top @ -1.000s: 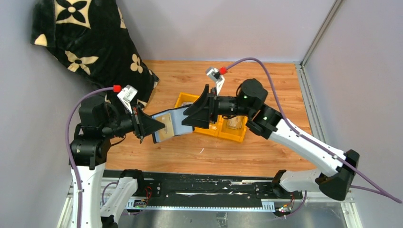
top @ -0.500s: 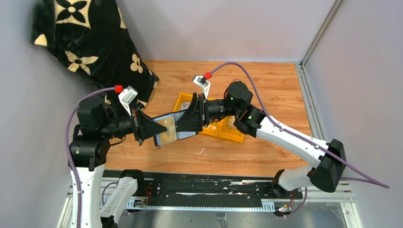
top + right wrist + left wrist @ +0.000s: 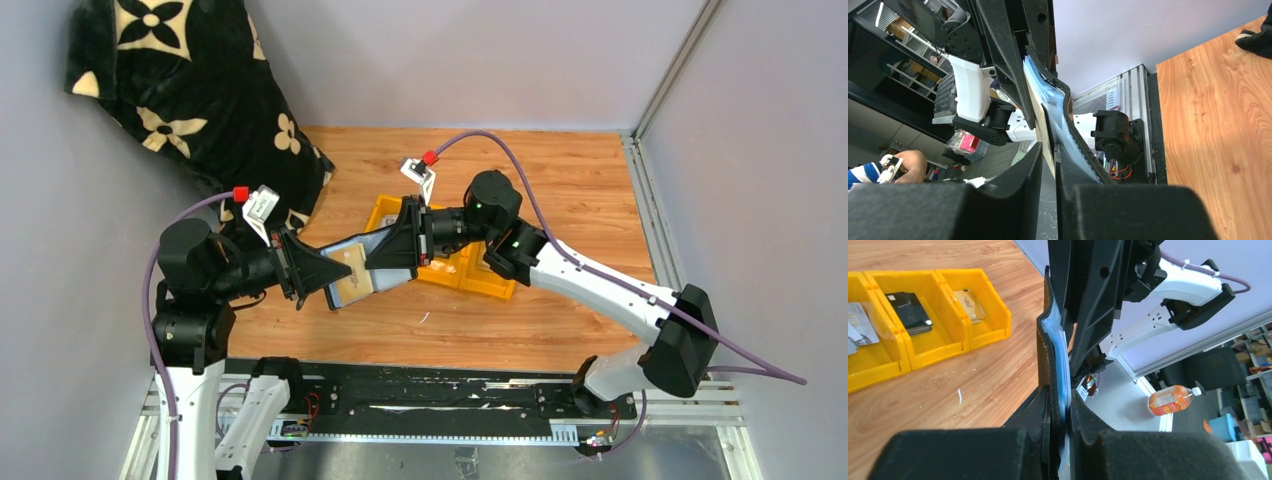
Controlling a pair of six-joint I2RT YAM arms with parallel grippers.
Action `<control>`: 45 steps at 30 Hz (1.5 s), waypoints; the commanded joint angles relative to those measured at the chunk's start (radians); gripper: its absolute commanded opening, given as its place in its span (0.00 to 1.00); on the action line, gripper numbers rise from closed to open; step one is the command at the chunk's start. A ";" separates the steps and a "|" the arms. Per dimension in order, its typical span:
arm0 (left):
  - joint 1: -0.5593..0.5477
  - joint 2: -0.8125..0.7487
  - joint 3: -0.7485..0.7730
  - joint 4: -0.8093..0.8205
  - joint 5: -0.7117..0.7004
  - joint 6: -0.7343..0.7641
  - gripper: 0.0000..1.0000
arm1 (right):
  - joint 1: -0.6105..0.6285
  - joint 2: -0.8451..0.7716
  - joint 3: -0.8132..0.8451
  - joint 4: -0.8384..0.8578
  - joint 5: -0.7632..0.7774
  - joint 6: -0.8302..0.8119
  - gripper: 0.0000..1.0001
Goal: Take the credit cards out of the card holder
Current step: Remove the credit card from the card holder.
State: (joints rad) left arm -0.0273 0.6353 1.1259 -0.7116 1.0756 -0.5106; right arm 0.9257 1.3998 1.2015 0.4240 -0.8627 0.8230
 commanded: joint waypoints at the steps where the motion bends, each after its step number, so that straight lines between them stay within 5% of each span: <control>1: -0.007 0.012 -0.017 0.133 0.108 -0.091 0.16 | 0.041 0.049 0.021 0.058 0.007 0.028 0.14; 9: -0.007 0.016 -0.051 0.201 0.171 -0.161 0.37 | 0.041 0.034 -0.004 0.101 -0.009 0.049 0.02; 21: -0.008 0.023 -0.051 0.219 0.188 -0.166 0.12 | 0.025 -0.028 -0.099 0.207 -0.007 0.102 0.00; 25: -0.008 0.020 -0.056 0.217 0.158 -0.163 0.08 | 0.027 -0.051 -0.120 0.215 0.021 0.105 0.22; 32: -0.007 -0.005 -0.065 0.207 0.070 -0.154 0.07 | 0.052 -0.005 -0.072 0.140 0.062 0.082 0.25; 38: -0.007 -0.027 -0.071 0.223 0.022 -0.164 0.07 | 0.073 0.014 0.009 -0.084 0.232 -0.006 0.07; 45: -0.007 -0.014 -0.069 0.253 0.081 -0.198 0.20 | 0.072 -0.053 -0.062 0.007 0.209 -0.008 0.00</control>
State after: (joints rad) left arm -0.0223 0.6189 1.0588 -0.5270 1.0611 -0.6582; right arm 0.9627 1.3708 1.1728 0.4183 -0.7067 0.8520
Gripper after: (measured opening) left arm 0.183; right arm 0.005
